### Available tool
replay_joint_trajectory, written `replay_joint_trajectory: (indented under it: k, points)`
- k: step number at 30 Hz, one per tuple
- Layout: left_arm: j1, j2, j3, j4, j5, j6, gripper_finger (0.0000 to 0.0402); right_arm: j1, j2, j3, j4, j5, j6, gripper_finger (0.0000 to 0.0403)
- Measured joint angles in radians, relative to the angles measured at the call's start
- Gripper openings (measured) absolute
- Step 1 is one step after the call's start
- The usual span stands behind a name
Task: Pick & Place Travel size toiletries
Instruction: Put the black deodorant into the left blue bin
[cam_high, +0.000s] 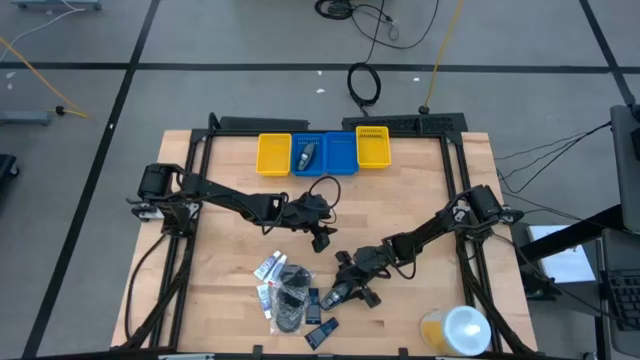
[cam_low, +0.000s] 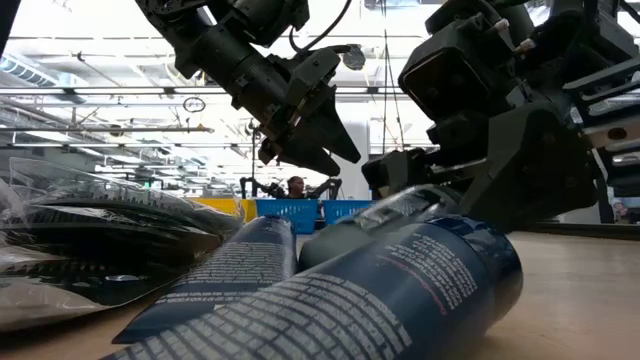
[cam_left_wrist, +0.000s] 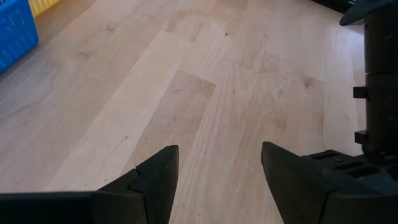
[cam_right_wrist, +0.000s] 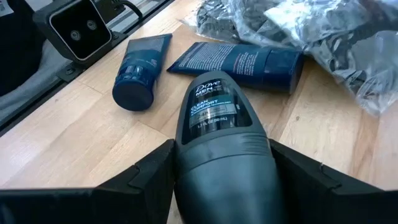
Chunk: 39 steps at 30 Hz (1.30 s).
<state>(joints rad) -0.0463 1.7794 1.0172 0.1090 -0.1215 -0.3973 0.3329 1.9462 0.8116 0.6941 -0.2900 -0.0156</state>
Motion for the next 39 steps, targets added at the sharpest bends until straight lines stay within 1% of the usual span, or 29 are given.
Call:
replay_joint_trajectory:
  k: [7,14,17,19,22,25,27,35,39]
  points:
    - [0.0,0.0,0.0,0.001,0.0,0.007,0.023,-0.009,-0.072,0.0,-0.038,0.013,-0.019,0.0211]
    - [0.0,0.0,0.0,0.056,0.0,0.024,0.023,-0.016,-0.195,0.0,-0.226,0.192,-0.088,0.0211]
    - [0.001,0.0,0.0,0.096,0.006,0.021,0.023,-0.018,-0.243,-0.001,-0.292,0.22,-0.101,0.0211]
    - [0.009,-0.011,0.0,0.103,0.028,0.01,0.023,-0.018,-0.265,0.0,-0.298,0.241,-0.103,0.0211]
    - [0.023,-0.029,0.0,0.136,0.078,0.002,0.023,-0.017,-0.299,0.0,-0.348,0.303,-0.107,0.0211]
    - [0.03,-0.058,0.0,0.163,0.125,-0.007,0.023,-0.021,-0.334,-0.001,-0.407,0.415,-0.125,0.0211]
    - [0.029,-0.084,-0.001,0.155,0.13,-0.016,0.023,-0.022,-0.36,-0.001,-0.438,0.478,-0.138,0.0211]
    - [0.032,-0.182,0.0,0.158,0.129,0.002,0.023,-0.029,-0.469,-0.001,-0.468,0.633,-0.195,0.0211]
    - [0.032,-0.219,0.0,0.158,0.128,0.003,0.023,-0.029,-0.522,-0.001,-0.479,0.661,-0.228,0.0211]
